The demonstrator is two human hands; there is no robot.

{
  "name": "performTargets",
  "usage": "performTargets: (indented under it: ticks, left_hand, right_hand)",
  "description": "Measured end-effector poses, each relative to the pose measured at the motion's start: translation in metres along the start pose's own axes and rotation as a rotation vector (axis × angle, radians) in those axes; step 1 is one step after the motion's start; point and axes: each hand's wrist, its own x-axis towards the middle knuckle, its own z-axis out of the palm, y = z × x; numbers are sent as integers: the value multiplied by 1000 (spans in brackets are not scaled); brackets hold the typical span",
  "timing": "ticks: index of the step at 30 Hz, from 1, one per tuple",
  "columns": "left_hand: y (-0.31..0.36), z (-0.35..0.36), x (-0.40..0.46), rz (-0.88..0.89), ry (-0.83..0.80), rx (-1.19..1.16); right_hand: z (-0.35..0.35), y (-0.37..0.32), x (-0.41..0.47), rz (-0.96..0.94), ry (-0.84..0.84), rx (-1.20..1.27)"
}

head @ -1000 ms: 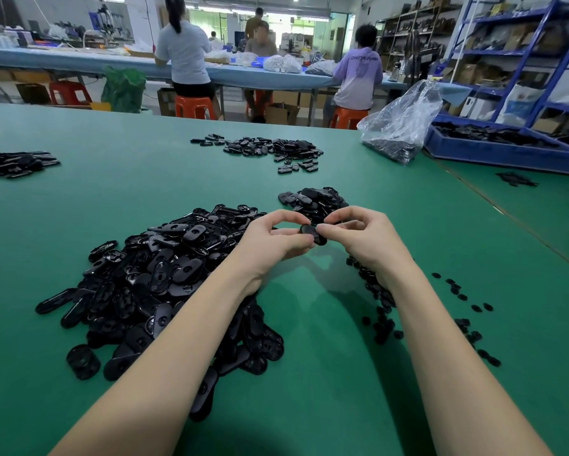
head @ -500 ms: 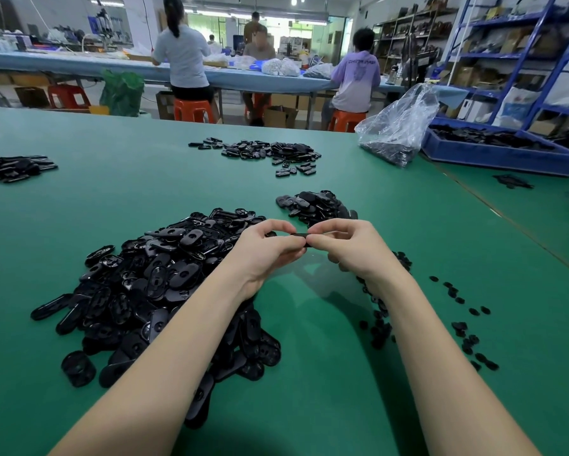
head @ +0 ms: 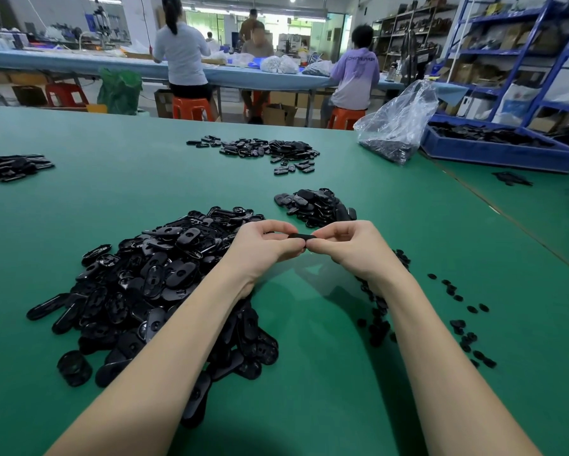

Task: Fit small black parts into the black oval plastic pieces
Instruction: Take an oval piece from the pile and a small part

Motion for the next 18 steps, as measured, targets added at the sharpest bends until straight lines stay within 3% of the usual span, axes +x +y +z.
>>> performTargets:
  ticks: [14, 18]
  left_hand:
    - [-2, 5, 0, 54, 123, 322]
    - [-3, 1, 1, 45, 98, 211]
  right_hand:
    - [13, 2, -2, 12, 96, -67]
    - [10, 2, -5, -59, 36, -16]
